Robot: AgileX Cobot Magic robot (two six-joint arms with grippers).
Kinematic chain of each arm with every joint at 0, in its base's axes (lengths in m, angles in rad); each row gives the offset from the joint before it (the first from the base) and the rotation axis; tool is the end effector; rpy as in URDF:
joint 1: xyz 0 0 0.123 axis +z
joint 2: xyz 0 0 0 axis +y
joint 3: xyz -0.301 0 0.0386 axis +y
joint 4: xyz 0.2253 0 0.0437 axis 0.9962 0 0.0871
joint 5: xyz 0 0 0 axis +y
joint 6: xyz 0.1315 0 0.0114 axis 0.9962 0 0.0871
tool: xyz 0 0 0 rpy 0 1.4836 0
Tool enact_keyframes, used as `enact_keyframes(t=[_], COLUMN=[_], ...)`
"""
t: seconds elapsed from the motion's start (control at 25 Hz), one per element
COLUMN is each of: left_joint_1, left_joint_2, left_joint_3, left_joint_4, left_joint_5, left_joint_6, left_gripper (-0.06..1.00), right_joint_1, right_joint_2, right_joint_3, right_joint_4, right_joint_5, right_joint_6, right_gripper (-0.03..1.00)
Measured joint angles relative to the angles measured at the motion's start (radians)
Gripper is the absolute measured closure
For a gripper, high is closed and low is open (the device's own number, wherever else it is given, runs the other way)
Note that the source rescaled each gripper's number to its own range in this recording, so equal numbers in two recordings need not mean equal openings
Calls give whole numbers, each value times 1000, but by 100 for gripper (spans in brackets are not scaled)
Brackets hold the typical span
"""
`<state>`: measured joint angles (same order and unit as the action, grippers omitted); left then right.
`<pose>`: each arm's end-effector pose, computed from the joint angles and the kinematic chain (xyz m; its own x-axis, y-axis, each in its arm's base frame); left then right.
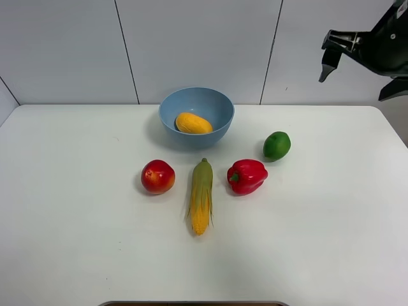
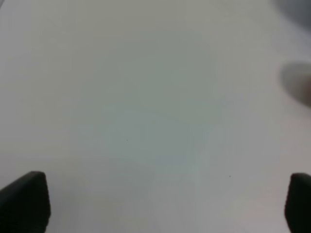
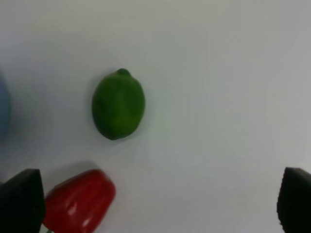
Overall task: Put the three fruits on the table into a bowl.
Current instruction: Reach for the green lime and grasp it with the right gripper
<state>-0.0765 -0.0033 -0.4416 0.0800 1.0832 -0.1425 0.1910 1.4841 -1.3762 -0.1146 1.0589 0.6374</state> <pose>-0.0036 0.0096 0.2281 -0.5198 -0.0650 -0.8518 -0.0385 0.9979 -0.0526 0.3003 0.0446 0.3297 -0.8008 0.4015 -0.4445 0.3554 0.9158 0.1869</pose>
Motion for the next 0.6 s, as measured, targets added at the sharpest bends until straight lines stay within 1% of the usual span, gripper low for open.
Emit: enact_keyframes(t=[0.12,0.36,0.6], left_joint_1=[0,0,0], left_joint_2=[0,0,0], left_joint_3=[0,0,0], left_joint_4=[0,0,0], left_joint_5=[0,0,0], left_joint_6=[0,0,0], left_gripper=[-2,-2,-2], right_joint_1=[-6,-16,-26], right_joint_2=[72,214,299], right_joint_3=[5,5,7], right_joint_4=[45,78,105], right_joint_5=[-56,-124,-218], right_joint_6=[-18,-25,-27], right_gripper=[1,1,1])
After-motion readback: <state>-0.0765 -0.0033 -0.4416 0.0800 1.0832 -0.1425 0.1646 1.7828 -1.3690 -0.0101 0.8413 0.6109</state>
